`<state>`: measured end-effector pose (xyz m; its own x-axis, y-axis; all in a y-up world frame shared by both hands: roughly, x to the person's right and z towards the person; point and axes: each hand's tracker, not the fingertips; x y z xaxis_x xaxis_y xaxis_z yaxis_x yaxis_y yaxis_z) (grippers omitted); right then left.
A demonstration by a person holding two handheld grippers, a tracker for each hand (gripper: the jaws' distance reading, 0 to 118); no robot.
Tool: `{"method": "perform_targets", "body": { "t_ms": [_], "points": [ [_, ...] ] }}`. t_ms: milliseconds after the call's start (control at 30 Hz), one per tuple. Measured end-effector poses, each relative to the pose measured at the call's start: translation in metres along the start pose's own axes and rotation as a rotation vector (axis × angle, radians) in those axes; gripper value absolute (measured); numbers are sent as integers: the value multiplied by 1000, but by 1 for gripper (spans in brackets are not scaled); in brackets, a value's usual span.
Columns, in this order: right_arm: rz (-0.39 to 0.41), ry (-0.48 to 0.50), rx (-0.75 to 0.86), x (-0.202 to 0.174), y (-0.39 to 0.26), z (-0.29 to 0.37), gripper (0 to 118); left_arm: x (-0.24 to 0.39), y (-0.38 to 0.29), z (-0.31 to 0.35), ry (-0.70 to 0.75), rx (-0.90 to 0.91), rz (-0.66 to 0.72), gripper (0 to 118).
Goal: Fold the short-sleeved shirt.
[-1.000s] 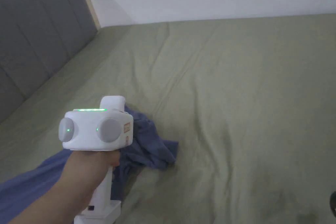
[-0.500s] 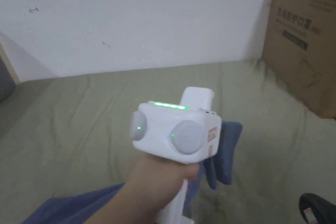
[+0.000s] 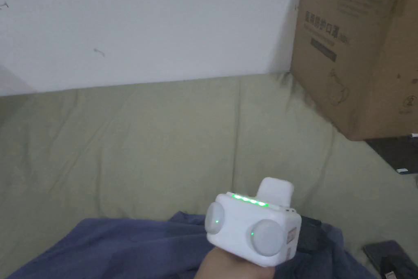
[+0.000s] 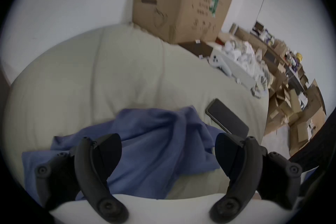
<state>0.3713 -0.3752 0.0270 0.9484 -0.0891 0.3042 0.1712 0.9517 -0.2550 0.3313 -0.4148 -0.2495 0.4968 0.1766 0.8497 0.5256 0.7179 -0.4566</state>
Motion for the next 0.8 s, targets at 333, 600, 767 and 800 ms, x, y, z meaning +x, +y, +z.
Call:
{"method": "perform_targets", "body": {
  "t_ms": [333,600,767,800],
  "points": [
    [37,44,24,-18,9,-14,0,-108,-127,251,421,317,228,0],
    [49,85,1,-35,15,-9,0,-207,-217,295,616,272,464,0],
    [60,117,-32,-46,18,-14,0,-275,-214,256,731,219,507,102],
    [75,116,-35,-49,17,-14,0,-306,-216,246,729,171,544,118]
  ]
}}
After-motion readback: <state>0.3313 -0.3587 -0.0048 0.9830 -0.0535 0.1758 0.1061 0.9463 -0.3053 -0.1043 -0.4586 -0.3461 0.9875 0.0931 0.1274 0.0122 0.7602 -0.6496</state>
